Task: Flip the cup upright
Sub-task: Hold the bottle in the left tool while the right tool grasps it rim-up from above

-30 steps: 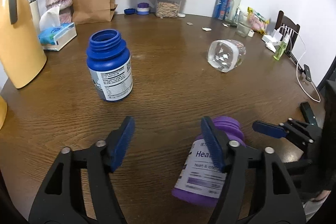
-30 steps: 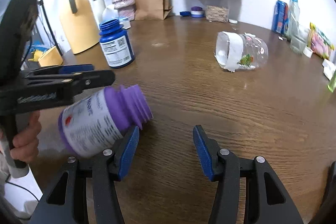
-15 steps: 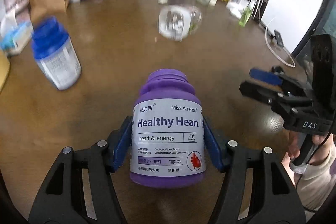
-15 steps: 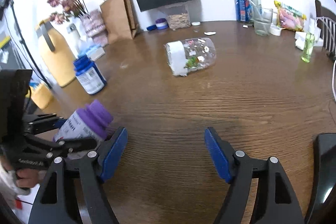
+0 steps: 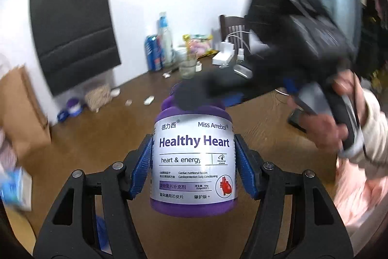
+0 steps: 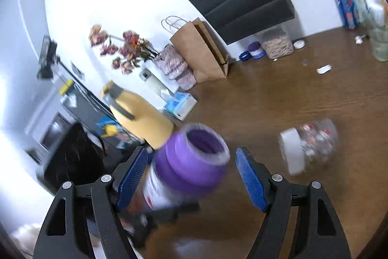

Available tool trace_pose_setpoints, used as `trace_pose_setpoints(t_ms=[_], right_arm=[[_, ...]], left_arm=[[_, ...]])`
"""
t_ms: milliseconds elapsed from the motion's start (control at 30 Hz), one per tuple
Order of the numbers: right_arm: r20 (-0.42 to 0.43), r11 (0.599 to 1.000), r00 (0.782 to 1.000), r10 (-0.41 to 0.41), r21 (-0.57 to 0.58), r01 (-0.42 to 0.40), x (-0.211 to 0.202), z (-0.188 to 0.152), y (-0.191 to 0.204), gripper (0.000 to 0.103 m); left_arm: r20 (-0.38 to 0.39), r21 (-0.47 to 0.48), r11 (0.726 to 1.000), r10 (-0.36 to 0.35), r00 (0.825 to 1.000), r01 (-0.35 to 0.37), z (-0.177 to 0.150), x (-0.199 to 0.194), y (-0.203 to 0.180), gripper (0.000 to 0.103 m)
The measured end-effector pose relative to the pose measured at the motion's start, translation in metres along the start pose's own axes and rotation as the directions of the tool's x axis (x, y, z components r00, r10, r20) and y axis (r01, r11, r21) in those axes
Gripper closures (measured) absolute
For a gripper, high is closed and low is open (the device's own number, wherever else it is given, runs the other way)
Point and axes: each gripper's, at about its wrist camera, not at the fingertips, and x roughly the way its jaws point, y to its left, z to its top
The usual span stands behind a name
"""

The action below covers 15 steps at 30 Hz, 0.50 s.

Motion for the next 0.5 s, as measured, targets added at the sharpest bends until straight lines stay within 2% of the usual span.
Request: trace_pose_setpoints(t_ms=[100, 133, 300, 367, 433, 500], right_arm=[[-0.036, 0.998, 0.999, 0.008, 0.057, -0.005, 0.02, 0.018, -0.016, 0.025], [-0.036, 0.997, 0.999, 0.036, 0.065, -0.034, 0.025, 0.024, -0.019, 0.037], [0.003, 0.993, 0.994, -0.111, -0.034, 0.111, 0.037, 0.043, -0.013, 0.037], [0.031, 0.982, 0.985, -0.17, -0.079, 0.172, 0.043, 0.05, -0.011, 0.037], [0.064, 0.965, 0.971, -0.231, -0.111, 0.237, 0.048, 0.056, -0.012, 0.037], [0.106, 0.935, 0.944, -0.312, -0.139, 0.325, 0.053, 0.06, -0.014, 0.037]], left_arm=[[0.025, 0.022, 1.0, -0.007, 1.0, 0.006, 0.011, 0.009, 0.016, 0.043], [0.016, 0.021, 1.0, -0.009, 1.0, 0.009, 0.016, 0.016, 0.022, 0.043], [-0.021, -0.004, 0.997, -0.072, 0.997, 0.071, 0.029, 0.041, 0.051, 0.042], [-0.025, -0.021, 0.99, -0.138, 0.99, 0.138, 0.034, 0.05, 0.064, 0.03], [-0.014, -0.012, 0.989, -0.146, 0.989, 0.146, 0.034, 0.057, 0.071, 0.015], [-0.016, 0.017, 0.99, -0.139, 0.99, 0.139, 0.031, 0.069, 0.077, 0.014]])
